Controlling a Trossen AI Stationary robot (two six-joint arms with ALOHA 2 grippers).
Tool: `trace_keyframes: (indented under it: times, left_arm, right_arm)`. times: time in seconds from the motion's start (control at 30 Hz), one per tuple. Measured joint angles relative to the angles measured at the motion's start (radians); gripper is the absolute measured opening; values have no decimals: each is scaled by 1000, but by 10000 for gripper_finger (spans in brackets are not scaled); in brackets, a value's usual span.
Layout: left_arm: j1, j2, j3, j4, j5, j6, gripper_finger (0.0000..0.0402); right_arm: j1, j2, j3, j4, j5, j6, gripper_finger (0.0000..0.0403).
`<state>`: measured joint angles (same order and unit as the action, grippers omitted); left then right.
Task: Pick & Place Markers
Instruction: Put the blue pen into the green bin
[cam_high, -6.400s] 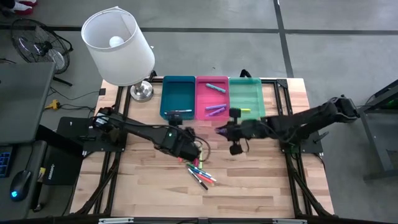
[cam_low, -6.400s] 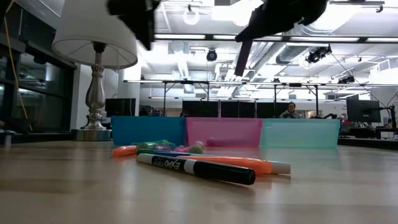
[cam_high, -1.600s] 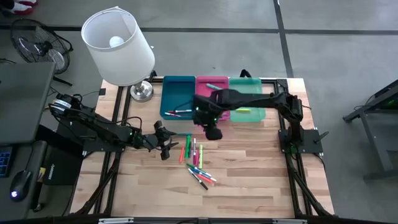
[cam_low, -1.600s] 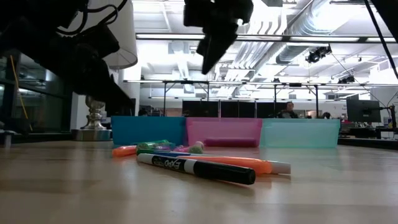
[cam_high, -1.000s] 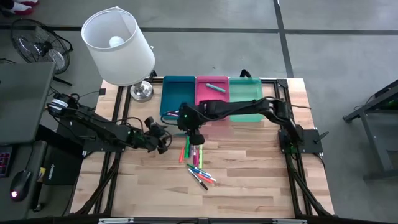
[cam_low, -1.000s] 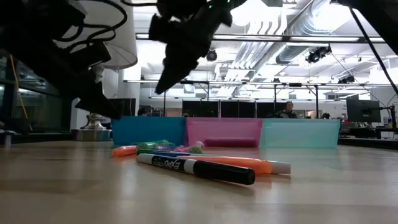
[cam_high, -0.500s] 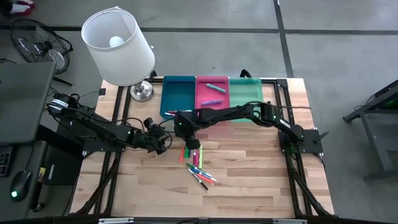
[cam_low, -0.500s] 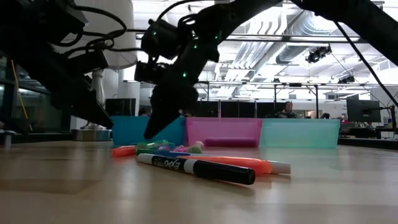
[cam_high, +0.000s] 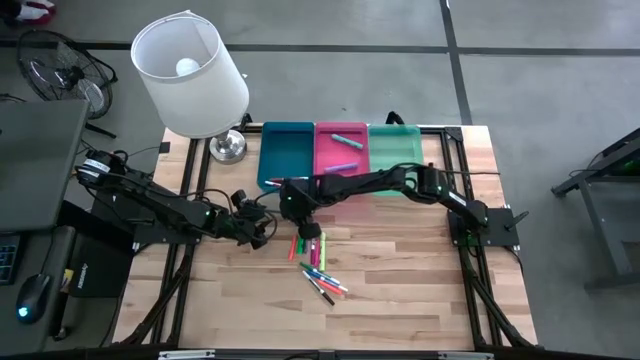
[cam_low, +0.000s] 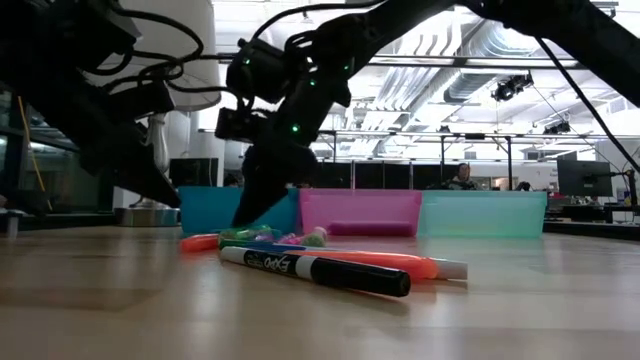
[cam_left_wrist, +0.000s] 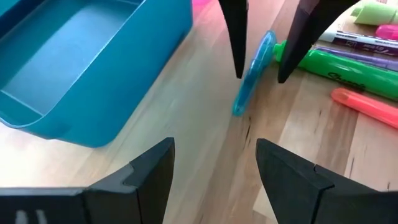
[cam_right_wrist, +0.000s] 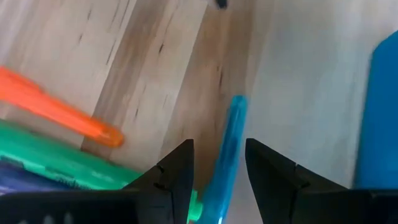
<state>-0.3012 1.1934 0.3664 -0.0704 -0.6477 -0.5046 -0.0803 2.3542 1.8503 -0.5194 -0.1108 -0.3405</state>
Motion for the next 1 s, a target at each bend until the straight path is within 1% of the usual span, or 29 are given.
trace_keyframes:
  times: [0.3,0.43,0.53,0.67,0.8,0.9,1.0]
  left_arm:
    - [0,0,0,-1,10,-5,220]
    - [0,0,0,0,11,-5,220]
    - [0,0,0,0,14,-5,220]
    - [0,0,0,1,14,-6,220]
    - [0,0,0,1,14,-12,220]
    - [0,0,0,0,15,-17,220]
    - [0,0,0,0,15,-17,220]
  right_arm:
    - [-4,25,4,-11,10,16,133]
    - [-10,25,5,-49,18,19,130]
    - [-11,25,6,-111,24,13,111]
    - [-11,25,6,-191,15,-9,71]
    - [-12,25,5,-224,7,-22,35]
    - [-12,26,4,-219,7,-23,30]
    - [-12,26,4,-218,9,-24,41]
